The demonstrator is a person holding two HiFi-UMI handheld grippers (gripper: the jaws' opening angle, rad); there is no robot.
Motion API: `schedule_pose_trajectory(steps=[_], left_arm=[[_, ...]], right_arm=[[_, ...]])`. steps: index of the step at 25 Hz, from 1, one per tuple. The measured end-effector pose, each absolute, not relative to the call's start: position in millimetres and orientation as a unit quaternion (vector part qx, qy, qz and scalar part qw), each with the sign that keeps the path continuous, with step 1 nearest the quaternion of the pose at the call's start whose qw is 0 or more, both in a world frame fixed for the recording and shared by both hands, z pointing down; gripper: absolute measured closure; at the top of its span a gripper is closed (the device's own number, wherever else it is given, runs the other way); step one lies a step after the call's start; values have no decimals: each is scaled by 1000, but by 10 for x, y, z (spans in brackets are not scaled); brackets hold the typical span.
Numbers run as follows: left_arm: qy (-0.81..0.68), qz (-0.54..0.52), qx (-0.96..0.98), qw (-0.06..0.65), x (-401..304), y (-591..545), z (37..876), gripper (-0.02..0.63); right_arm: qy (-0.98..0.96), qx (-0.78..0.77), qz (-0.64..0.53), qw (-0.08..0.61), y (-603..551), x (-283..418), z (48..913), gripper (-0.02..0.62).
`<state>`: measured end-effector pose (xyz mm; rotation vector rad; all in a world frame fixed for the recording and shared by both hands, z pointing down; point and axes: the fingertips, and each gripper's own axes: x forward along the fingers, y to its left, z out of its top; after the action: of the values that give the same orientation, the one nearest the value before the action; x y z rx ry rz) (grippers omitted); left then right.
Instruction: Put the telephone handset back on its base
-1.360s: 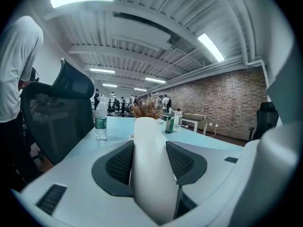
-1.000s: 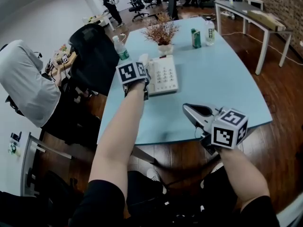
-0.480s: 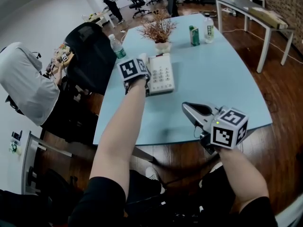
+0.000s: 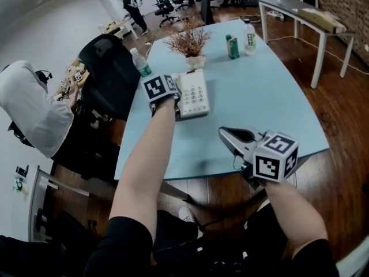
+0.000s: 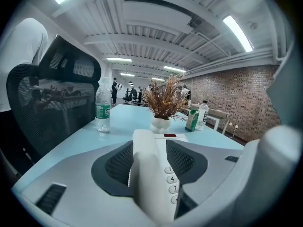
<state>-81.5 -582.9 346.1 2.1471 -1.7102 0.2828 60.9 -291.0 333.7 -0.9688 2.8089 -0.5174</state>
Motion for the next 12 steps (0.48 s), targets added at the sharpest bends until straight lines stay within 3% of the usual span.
schedule_pose_trajectory(steps=[12], left_arm=[[-600, 95, 777, 166, -930, -5557, 3240, 389]], right_arm=[[932, -322, -160, 52, -2818, 497, 3294, 584]])
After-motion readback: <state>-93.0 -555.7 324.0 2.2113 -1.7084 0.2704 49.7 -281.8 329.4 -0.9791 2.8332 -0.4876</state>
